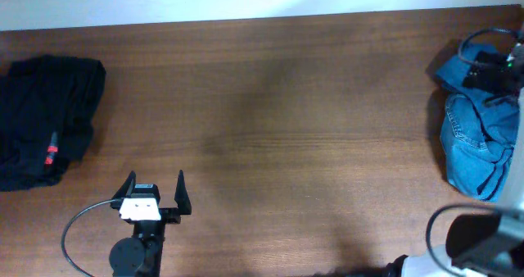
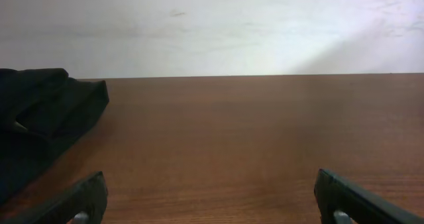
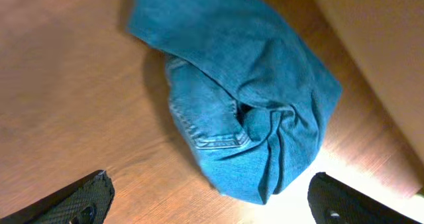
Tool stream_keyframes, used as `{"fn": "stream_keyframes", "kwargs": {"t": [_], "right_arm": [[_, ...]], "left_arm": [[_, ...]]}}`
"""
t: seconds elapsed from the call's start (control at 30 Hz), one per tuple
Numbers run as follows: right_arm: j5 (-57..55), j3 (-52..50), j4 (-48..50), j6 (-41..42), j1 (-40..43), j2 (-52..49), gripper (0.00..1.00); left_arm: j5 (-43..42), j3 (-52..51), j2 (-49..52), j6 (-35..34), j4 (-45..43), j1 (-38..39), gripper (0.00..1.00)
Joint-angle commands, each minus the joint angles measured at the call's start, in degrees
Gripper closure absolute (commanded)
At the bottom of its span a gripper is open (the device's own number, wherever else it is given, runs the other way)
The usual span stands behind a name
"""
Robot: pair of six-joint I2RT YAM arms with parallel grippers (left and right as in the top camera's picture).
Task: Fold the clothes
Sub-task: 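Reach the right gripper to the crumpled blue jeans and grasp them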
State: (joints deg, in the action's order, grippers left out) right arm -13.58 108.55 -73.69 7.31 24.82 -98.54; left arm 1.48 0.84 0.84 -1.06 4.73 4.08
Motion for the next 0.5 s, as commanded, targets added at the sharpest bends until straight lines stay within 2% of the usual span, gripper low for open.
{"fn": "stream_keyframes", "kwargs": {"t": [0.0, 0.23, 0.47], "right_arm": [[1.84, 1.38, 0.17, 0.04, 2.03, -4.37, 0.01], [4.17, 1.38, 3.74, 0.26, 2.23, -15.43, 0.0], [3.89, 1.38, 8.83, 0.24, 1.92, -23.43, 0.05]], "left_arm": [[-0.66, -0.33, -0.5, 0.87, 0.04, -0.24, 0.01], [-0.66, -0.31, -0.5, 0.87, 0.04, -0.24, 0.01], [-0.66, -0.33, -0.5, 0.87, 0.04, -0.24, 0.0]]}}
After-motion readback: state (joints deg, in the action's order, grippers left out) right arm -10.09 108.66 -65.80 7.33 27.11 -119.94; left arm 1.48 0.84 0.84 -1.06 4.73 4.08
